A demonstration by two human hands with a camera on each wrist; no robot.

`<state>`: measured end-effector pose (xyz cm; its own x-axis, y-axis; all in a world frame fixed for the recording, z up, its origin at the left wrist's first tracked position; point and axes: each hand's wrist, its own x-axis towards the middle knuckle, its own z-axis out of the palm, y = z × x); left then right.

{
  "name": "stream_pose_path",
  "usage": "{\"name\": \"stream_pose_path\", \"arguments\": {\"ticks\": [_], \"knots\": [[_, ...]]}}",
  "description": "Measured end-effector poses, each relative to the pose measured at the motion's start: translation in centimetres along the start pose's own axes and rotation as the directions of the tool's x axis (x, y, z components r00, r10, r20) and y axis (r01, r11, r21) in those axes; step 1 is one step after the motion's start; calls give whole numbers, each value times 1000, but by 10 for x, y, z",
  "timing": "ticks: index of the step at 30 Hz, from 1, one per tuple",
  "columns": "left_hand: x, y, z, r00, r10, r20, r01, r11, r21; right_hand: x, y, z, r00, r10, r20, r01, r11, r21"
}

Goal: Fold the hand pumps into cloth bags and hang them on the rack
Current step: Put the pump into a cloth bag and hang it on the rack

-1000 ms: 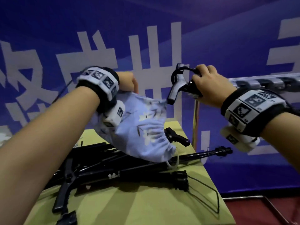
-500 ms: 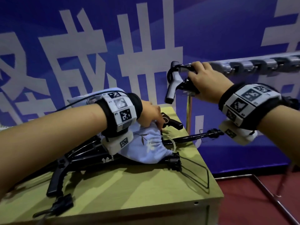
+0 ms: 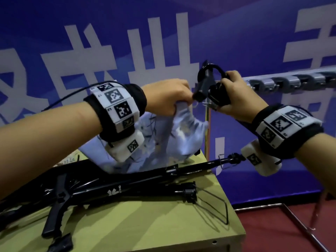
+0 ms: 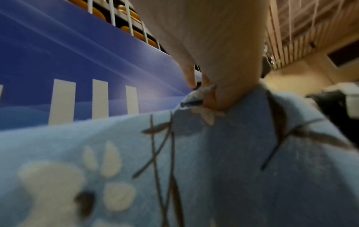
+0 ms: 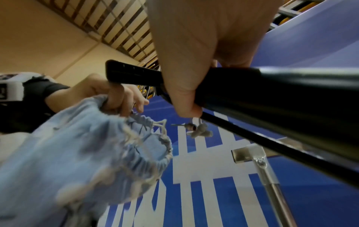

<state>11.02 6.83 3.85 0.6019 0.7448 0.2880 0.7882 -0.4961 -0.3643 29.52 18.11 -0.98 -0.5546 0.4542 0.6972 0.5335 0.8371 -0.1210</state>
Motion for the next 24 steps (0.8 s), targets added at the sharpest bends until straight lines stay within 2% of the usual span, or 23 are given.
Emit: {"name": "stream_pose_path", "arguments": {"ticks": [3,4,6,8,10,11,12,13,14,17,19,21,24], "knots": [[23,5,-14,973,-136,-187,85,963,-256,-1,16,-16,990,97,-99,-89,993,80],[32,7,-15,967,-168,-194,95,936,-338,-2,23,-23,985,127,-119,-116,988,99],[52,16,-11,981,-176,-77,117,867,-484,-9,38,-34,971,183,-156,-164,978,125],[68,29,1,981,-135,140,193,762,-618,-20,52,-42,963,211,-169,-187,971,146],[79,43,13,949,-64,307,284,592,-754,-34,65,-48,961,234,-146,-213,967,143],[84,47,19,934,-22,357,320,496,-807,-42,72,-50,962,241,-129,-222,965,141],[89,50,25,919,4,394,351,442,-825,-49,77,-51,965,237,-115,-220,965,143],[93,53,30,907,18,421,372,436,-820,-56,81,-51,967,232,-103,-216,965,149],[97,54,35,896,23,444,382,472,-795,-62,84,-51,970,227,-91,-211,965,158],[107,56,49,846,25,533,368,696,-616,-73,87,-49,976,212,-50,-199,962,186],[110,56,57,818,-49,574,349,835,-426,-76,89,-46,978,204,-31,-193,958,210],[111,52,62,844,-91,529,332,863,-380,-77,88,-41,982,189,-7,-181,950,254],[107,42,64,887,-137,442,353,816,-457,-80,83,-29,985,167,39,-171,936,307]]}}
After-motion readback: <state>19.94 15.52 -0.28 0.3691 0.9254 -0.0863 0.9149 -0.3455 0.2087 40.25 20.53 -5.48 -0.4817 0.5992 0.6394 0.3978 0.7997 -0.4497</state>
